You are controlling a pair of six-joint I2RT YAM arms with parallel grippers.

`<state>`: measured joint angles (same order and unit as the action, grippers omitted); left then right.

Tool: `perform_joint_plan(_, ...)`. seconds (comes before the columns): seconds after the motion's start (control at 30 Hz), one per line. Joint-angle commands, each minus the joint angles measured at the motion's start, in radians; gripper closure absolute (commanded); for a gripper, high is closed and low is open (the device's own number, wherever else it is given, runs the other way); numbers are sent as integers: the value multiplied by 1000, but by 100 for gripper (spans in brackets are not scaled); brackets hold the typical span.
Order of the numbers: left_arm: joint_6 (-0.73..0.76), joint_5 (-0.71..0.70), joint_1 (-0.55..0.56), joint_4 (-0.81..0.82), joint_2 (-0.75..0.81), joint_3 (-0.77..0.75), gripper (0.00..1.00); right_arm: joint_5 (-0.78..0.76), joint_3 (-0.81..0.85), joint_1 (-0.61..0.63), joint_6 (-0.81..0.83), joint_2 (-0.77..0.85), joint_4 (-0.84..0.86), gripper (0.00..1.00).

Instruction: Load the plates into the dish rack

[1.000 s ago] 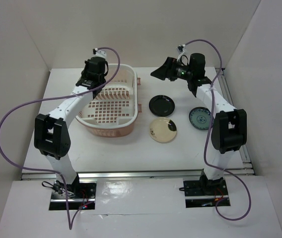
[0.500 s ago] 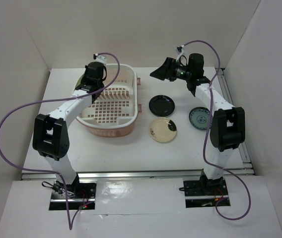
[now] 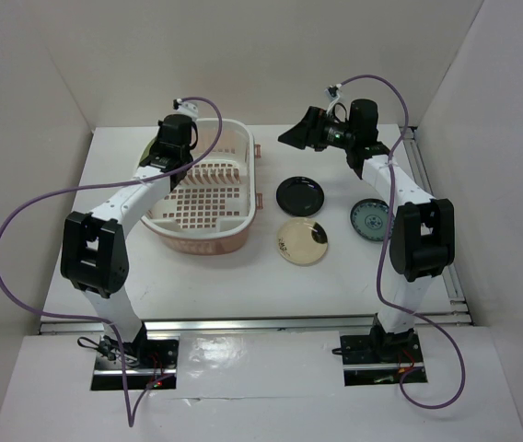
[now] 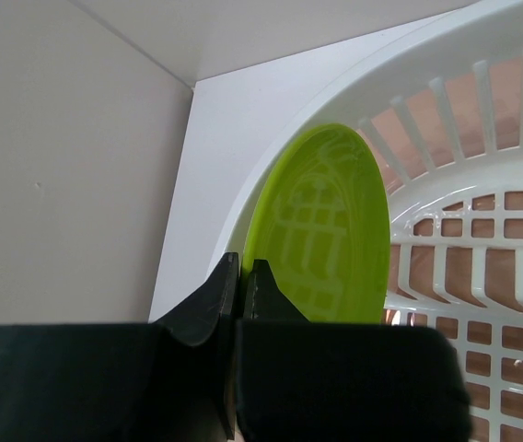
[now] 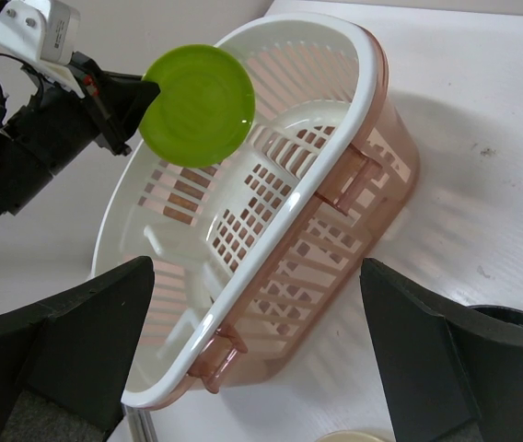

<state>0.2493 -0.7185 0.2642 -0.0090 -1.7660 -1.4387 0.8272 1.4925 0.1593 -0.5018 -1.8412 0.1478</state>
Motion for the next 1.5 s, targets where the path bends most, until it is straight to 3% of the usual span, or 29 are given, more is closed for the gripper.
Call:
perform_joint_plan(0.0, -19, -4, -6, 53, -3, -48, 100, 12, 34, 5, 14, 13, 26, 0)
perform_joint_plan(1.07, -1, -36, 12, 89, -61, -9, 100, 39, 34, 5, -15, 13, 45, 0)
perform_joint_plan(1.47, -67, 22, 12, 18, -110, -38, 100, 39, 34, 5, -24, 13, 64, 0)
